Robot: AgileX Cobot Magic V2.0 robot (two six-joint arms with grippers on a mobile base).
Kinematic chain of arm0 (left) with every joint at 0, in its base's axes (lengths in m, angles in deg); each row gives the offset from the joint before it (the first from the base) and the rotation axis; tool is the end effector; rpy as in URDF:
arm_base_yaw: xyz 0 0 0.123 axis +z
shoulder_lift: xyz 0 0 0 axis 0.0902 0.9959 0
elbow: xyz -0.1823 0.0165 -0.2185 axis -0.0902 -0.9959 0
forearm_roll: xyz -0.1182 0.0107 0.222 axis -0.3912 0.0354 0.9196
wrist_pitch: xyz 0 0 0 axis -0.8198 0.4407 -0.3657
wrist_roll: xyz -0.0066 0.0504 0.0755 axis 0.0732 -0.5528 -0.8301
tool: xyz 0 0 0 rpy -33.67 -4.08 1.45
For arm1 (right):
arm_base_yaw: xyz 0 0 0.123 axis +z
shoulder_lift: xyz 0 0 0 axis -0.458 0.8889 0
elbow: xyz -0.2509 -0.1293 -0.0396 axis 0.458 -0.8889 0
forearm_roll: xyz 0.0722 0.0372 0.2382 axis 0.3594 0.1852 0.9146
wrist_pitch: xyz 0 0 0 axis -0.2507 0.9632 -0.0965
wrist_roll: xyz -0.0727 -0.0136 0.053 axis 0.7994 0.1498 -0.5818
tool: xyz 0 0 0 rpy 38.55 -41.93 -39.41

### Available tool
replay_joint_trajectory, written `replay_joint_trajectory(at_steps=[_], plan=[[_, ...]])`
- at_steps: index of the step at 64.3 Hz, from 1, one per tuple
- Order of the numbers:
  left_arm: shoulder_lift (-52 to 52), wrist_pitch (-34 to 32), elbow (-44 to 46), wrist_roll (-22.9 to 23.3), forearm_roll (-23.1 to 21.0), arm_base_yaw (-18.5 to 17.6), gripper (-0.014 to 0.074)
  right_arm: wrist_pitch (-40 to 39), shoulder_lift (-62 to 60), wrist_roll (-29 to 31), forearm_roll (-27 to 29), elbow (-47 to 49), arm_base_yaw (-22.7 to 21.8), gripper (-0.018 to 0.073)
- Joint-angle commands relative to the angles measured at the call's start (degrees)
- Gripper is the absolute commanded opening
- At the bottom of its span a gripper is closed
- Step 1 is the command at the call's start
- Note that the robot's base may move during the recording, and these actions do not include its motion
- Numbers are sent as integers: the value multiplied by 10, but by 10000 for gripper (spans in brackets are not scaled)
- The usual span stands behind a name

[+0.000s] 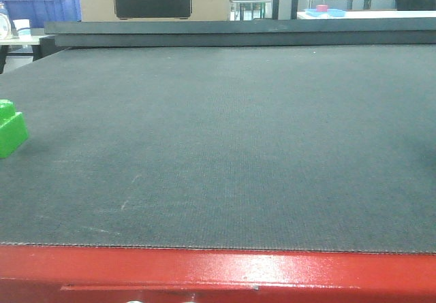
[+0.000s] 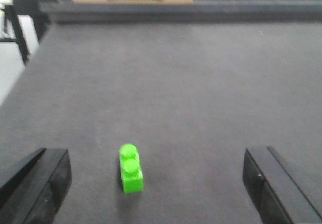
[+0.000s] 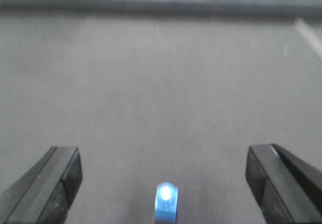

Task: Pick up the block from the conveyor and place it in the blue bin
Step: 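Lower both grippers toward the green and blue bricks on the belt, then close the right gripper on the blue brick and lift it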

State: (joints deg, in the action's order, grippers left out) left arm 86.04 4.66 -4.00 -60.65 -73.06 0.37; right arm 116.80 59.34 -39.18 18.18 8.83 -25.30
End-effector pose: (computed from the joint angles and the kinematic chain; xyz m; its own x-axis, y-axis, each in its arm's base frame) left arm 0.0776 -0.0111 0.3820 -0.2931 0.0405 -0.9552 0.1364 0.9907 0.0002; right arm 0.1405 0.0092 0.3979 -0.4016 0.0036 -0.9158 -0.0715 0.9968 0.0352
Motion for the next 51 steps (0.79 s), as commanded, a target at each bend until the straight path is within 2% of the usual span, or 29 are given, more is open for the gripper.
replay_joint_trajectory(at_steps=[1, 16, 26, 38, 51], plan=[[19, -1, 13, 4, 0, -19, 599, 57, 67, 2, -2, 50, 0, 570], [46, -2, 19, 4, 4, -48, 599, 177, 211, 2, -2, 166, 0, 570], [51, -2, 19, 4, 4, -59, 599, 182, 285, 6, -5, 178, 0, 570], [51, -3, 19, 4, 4, -59, 599, 189, 374, 7, -44, 178, -1, 570], [51, -3, 19, 4, 4, -59, 599, 173, 456, 7, -35, 178, -2, 570]])
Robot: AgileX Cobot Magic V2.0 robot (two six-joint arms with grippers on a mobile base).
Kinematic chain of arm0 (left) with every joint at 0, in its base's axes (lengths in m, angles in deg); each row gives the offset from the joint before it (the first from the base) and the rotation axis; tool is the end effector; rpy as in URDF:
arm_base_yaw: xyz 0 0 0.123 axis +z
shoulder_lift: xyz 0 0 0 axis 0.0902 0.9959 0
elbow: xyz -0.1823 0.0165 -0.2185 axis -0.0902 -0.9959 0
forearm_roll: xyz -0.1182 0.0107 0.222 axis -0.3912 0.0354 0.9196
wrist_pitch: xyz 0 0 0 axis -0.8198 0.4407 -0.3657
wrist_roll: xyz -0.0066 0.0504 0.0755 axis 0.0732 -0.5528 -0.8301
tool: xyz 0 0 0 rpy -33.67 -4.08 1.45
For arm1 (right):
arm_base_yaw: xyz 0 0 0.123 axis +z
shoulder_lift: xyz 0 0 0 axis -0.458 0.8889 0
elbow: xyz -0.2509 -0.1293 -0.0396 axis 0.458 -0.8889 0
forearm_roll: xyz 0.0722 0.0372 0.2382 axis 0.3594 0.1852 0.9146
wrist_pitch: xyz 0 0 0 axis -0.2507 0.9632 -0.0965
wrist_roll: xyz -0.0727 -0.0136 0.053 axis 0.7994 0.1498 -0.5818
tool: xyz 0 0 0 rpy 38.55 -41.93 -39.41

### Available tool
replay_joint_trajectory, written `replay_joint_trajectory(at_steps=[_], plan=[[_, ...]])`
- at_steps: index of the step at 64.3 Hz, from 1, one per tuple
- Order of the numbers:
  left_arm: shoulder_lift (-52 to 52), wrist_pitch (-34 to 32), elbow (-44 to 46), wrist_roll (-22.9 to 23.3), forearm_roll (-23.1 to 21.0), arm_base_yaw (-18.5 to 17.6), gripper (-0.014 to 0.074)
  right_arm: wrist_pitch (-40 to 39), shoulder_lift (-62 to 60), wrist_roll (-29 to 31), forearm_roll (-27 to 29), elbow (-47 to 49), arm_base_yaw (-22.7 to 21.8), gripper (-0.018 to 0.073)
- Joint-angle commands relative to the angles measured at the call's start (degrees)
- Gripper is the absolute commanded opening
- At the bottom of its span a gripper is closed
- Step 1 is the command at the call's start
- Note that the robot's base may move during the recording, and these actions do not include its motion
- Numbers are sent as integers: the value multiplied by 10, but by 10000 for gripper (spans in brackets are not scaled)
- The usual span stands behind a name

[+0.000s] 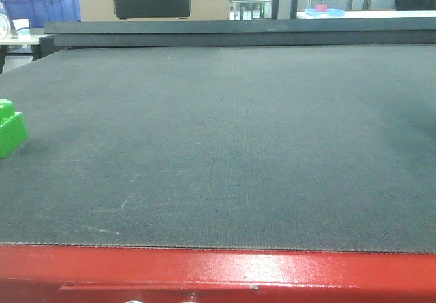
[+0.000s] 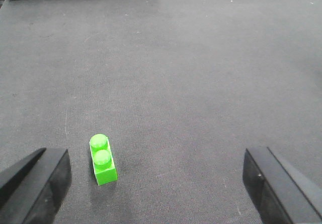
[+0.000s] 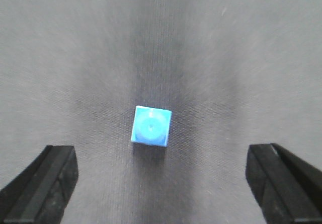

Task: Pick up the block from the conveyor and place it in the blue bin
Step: 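Close the right gripper on the blue brick and lift it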

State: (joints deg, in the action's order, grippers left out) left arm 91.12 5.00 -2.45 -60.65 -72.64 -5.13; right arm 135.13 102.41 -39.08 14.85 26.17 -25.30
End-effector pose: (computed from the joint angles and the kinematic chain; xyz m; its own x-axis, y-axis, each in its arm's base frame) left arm 0.0965 -0.0218 0.3820 -0.3496 0.0856 -0.9330 0.2286 0.9735 0.0037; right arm 0.3068 0.0119 0.3007 -0.9231 -0.0654 -0.3789 -0.0712 0.9975 0.0015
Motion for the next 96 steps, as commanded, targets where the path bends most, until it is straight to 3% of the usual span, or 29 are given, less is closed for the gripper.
replay_joint_trajectory(at_steps=[1, 35, 40, 46, 54, 56, 60, 76, 87, 96], plan=[[1, -7, 4, 4, -1, -4, 599, -10, 31, 6, -2, 5, -2, 570], [1, 7, 4, 4, -1, -4, 599, -37, 148, -10, 4, 4, -2, 570], [1, 7, 4, 4, -1, -4, 599, -38, 153, -10, 4, 4, -2, 533], [1, 7, 4, 4, -4, -4, 599, -40, 153, -10, 5, 4, -2, 388], [1, 7, 4, 4, -15, -4, 599, -25, 153, -10, 5, 4, -2, 78], [2, 9, 5, 5, -15, -4, 599, -22, 153, -10, 5, 4, -2, -46], [11, 21, 16, 5, -16, -3, 599, -21, 148, -10, 5, 4, -2, -172], [107, 118, 112, 43, -9, -1, 599, -39, 68, -10, 42, 3, 6, -154], [208, 163, 181, 51, -4, 7, 599, -73, -16, -6, 42, -29, 47, -154], [303, 202, 234, 55, 2, 44, 599, -106, -87, -6, 42, -89, 98, -154]])
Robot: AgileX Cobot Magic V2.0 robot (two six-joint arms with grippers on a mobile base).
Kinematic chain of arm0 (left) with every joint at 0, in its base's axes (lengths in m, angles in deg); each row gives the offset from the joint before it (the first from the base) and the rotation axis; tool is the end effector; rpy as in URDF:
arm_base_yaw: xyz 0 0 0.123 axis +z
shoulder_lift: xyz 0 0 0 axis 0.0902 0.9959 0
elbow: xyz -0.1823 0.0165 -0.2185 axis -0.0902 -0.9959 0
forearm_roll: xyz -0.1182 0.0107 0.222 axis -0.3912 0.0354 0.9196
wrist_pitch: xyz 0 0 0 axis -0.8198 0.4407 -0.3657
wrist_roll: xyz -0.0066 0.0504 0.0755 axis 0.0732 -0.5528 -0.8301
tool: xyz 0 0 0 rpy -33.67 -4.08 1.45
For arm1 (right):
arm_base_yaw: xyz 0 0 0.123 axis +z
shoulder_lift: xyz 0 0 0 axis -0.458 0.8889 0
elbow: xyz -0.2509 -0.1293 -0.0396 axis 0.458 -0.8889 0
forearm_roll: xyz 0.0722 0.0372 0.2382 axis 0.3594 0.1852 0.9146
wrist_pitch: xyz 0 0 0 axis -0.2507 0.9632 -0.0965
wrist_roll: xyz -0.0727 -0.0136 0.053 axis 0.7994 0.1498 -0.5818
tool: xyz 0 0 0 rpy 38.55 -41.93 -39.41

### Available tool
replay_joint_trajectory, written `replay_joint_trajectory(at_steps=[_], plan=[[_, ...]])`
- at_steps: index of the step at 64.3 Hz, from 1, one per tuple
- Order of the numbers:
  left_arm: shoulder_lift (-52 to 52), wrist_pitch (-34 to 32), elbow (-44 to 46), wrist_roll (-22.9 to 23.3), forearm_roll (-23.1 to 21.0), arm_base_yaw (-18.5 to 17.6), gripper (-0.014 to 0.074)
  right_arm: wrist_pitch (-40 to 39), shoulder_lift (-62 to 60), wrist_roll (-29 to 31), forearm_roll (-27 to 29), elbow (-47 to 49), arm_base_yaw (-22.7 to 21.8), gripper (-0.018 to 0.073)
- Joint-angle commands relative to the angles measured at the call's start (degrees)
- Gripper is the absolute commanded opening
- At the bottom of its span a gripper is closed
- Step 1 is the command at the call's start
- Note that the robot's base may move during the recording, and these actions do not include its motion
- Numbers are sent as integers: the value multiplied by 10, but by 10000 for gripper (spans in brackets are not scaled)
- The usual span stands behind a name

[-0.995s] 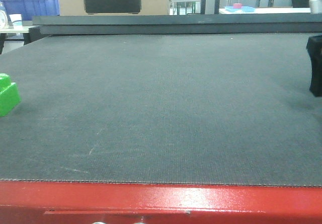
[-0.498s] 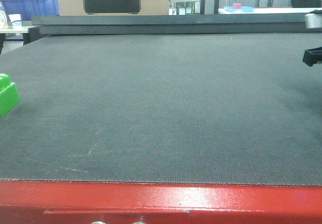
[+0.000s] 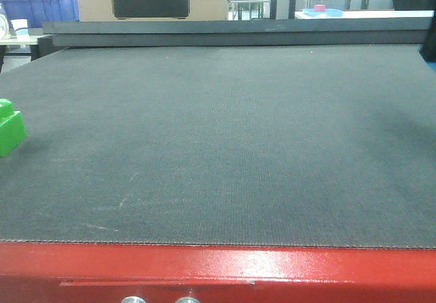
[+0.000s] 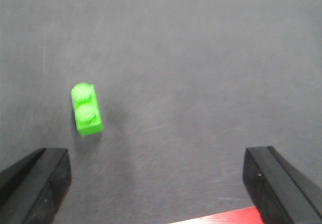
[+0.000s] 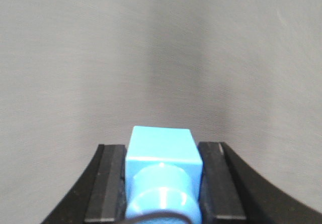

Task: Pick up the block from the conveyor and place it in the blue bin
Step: 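Close the right gripper on the blue brick and lift it, then close the left gripper on the green brick and lift it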

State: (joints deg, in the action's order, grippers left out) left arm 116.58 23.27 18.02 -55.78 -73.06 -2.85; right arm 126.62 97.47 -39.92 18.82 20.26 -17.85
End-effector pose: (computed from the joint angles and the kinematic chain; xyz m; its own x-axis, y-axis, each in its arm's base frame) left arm 0.1858 -0.0323 0.4052 -0.7009 0.0485 -0.7116 0.1518 0.9850 -0.0823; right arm 0.2880 0.0538 0.3028 -0.8605 -0.1138 -0.4966 -0.1712 0.9826 0.0715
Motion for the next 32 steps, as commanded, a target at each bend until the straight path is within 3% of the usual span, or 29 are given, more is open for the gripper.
replay_joint_trajectory(at_steps=[1, 14, 32], plan=[[58, 23, 34, 6, 6, 26, 599, -23, -44, 2, 2, -36, 29, -154], [180, 26, 73, -22, 7, 84, 599, -32, -118, 2, 14, -82, 68, -154], [318, -26, 74, -35, 17, 77, 599, -32, -157, 2, 26, -82, 72, -154]])
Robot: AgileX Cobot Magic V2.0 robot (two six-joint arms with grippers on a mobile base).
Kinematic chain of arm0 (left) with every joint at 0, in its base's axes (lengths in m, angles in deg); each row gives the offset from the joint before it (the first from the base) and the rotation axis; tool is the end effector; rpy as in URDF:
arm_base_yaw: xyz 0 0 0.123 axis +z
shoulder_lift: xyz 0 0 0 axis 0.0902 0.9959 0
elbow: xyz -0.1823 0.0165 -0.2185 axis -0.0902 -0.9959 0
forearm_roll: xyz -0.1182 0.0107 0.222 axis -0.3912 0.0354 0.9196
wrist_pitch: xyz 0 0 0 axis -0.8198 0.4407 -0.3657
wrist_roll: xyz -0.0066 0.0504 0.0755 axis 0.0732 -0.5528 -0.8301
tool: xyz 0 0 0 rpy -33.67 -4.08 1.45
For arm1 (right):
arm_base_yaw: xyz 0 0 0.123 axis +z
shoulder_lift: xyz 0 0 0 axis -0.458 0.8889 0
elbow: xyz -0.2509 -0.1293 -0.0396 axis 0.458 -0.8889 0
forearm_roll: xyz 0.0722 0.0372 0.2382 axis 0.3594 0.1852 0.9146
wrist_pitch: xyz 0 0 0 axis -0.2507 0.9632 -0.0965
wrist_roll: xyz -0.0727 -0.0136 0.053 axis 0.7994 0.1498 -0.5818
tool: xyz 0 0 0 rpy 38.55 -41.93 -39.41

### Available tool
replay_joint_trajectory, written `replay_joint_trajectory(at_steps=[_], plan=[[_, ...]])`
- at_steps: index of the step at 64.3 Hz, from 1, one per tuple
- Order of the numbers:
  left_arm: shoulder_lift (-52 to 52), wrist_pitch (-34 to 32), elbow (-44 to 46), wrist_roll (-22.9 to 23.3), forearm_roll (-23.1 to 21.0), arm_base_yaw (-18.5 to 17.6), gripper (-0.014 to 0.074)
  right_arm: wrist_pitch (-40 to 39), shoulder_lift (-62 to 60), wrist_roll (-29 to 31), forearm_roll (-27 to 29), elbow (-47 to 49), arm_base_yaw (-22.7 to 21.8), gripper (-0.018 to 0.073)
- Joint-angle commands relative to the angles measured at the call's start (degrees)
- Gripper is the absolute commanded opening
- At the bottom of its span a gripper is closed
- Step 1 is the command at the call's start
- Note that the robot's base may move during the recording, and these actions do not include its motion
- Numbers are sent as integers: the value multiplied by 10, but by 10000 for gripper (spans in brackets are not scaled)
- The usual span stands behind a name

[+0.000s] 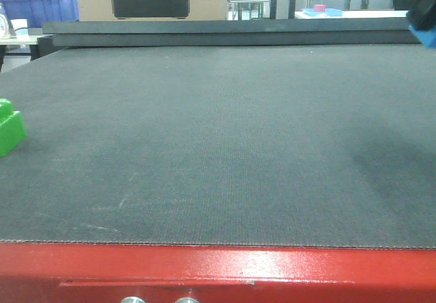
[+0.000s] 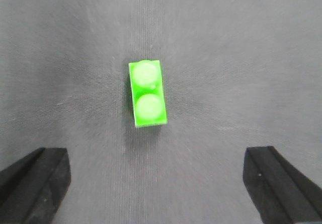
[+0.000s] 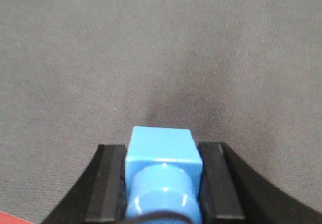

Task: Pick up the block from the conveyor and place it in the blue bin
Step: 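Close the left gripper on the green brick and lift it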

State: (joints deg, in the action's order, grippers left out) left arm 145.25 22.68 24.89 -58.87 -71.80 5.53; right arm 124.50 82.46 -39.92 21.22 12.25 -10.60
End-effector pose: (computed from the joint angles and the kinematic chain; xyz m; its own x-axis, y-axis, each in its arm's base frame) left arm 0.3148 -0.0024 0.3142 -0.9105 0.0092 -0.4134 0.0270 0.9989 -0.0373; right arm 0.2202 0.0749 0.3315 -0.7621 -0.1661 -0.6258 -0.2977 0.9482 0.1107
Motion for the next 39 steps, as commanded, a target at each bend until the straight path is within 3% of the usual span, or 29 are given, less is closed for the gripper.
replay_joint_trajectory(at_steps=[1, 18, 39], plan=[[37, -23, 5, -5, 6, -7, 599, -11, -7, 2, 2, -2, 0, -154], [123, -77, 5, -5, 10, -7, 599, -17, -7, 2, 5, -2, 0, -154], [169, -86, 5, -5, 40, -7, 596, -29, -7, 2, 7, -2, 0, -154]])
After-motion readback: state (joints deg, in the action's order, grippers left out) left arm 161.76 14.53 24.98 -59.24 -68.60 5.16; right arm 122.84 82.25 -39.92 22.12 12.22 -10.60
